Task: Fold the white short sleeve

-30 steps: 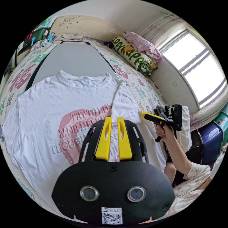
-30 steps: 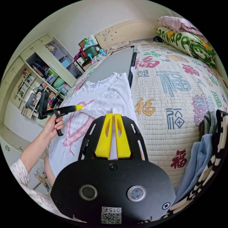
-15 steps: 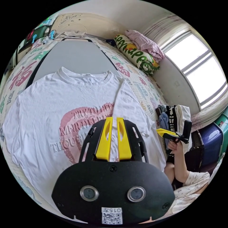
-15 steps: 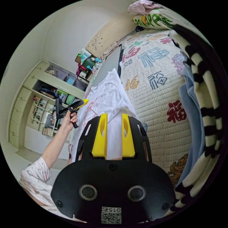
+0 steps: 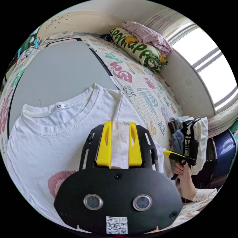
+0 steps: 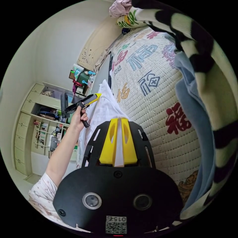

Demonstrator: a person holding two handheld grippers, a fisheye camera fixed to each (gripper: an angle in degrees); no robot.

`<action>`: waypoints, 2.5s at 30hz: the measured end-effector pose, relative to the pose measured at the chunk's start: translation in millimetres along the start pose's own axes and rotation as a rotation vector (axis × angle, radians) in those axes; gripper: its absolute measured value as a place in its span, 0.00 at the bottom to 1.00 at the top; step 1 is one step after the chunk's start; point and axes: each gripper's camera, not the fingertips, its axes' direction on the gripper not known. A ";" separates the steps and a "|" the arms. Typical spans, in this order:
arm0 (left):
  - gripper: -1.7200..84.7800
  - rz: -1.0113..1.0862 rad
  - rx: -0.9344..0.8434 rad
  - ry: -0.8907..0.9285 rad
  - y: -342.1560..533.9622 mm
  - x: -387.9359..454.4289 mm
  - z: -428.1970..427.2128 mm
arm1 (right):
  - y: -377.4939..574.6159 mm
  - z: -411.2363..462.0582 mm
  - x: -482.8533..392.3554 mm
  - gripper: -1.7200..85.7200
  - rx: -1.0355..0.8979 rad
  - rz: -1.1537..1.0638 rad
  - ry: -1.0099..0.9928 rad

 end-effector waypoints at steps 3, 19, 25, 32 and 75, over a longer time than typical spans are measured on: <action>0.05 0.022 0.002 -0.050 -9.0 7.4 4.9 | 5.0 -19.0 -2.0 0.03 -0.012 -0.009 0.030; 0.11 0.014 0.005 0.138 24.6 -21.2 -23.3 | 131.6 -86.8 -62.5 0.12 0.068 -0.427 0.222; 0.12 0.028 -0.061 0.157 80.0 -30.0 -28.0 | 225.6 -19.7 -69.4 0.14 -0.128 -0.619 0.297; 0.10 0.069 -0.112 0.097 103.1 -21.3 -21.9 | 317.4 0.1 -5.7 0.12 -0.159 -0.615 0.457; 0.14 -0.739 0.563 0.180 745.2 -350.5 -137.6 | 953.9 -146.5 565.2 0.08 -0.286 -0.841 0.198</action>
